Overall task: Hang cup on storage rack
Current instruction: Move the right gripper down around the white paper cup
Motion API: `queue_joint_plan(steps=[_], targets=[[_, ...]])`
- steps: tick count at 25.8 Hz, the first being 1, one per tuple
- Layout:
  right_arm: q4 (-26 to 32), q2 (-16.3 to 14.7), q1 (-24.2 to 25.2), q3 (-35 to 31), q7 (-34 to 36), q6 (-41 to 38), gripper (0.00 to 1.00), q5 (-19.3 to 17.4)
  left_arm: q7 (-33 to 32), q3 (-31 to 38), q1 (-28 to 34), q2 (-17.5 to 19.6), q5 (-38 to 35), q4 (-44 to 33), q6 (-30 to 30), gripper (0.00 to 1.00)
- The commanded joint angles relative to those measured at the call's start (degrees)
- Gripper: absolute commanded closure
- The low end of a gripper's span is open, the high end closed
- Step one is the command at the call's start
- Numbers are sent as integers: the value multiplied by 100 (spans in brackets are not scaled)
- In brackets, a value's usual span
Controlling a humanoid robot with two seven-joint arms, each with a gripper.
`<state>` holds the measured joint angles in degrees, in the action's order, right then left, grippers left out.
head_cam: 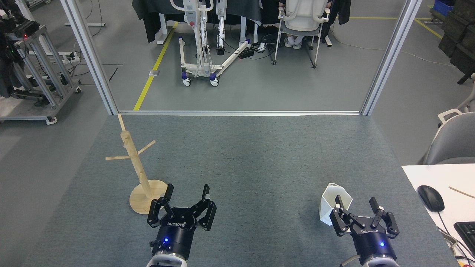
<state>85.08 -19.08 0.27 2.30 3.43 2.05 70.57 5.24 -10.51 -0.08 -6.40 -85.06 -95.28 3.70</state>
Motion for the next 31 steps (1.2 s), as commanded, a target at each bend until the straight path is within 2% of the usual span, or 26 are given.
queue_joint_plan(steps=[1, 13, 23, 31], targets=[[0, 1, 0, -1, 0, -12, 0, 0, 91, 31, 96, -1, 7, -271, -89, 0], [26, 1, 0, -1, 0, -12, 0, 0, 179, -92, 114, -1, -11, -245, -133, 0], [18, 97, 0, -1, 0, -12, 0, -9, 188, -92, 87, -19, -2, 106, -150, 1], [-18, 89, 140, 25, 0, -21, 0, -9, 188, -83, 70, -19, -2, 124, -141, 1]])
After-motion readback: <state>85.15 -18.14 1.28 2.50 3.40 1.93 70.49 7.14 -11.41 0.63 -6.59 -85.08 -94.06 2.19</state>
